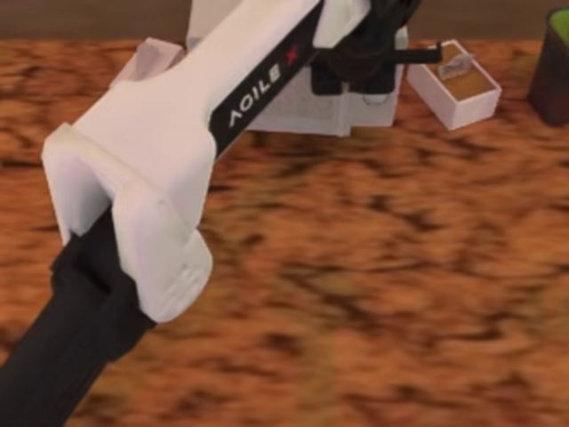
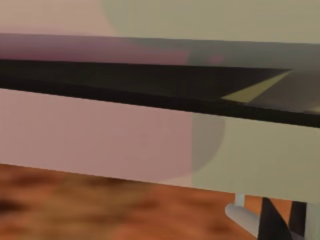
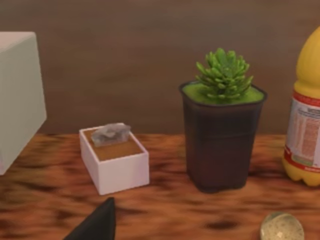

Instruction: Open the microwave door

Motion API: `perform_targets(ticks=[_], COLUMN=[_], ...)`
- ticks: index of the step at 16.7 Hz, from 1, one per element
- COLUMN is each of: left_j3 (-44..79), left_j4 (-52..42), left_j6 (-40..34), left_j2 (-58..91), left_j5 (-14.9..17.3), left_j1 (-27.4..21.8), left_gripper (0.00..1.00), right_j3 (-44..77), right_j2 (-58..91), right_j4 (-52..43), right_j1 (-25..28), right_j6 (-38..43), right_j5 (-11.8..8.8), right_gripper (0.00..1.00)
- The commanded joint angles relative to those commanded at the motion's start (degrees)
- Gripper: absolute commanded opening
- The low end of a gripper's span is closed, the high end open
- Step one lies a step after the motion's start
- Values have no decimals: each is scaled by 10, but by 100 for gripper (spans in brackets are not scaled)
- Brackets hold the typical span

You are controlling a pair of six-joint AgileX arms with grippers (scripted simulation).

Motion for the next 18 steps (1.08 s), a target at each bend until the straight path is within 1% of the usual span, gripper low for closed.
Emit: perform_targets(ticks=[4, 8, 11, 13, 18], left_j3=[-67, -210, -284, -304, -304], left_j4=[41, 105, 147, 159, 160], left_j6=[14, 35, 48, 51, 52], left_j2=[-43, -109, -148, -160, -161], left_j5=[3, 10, 15, 17, 17], left_j1=[2, 5, 5, 6, 6], left_gripper=[0, 0, 0, 0, 0], right_j3=[0, 0, 0, 0, 0], right_j2=[0, 0, 0, 0, 0], right_j4=[0, 0, 0, 0, 0], right_j1=[0, 0, 0, 0, 0], right_j6=[0, 0, 0, 0, 0], right_j5=[0, 0, 0, 0, 0], right_gripper=[100, 100, 100, 100, 100])
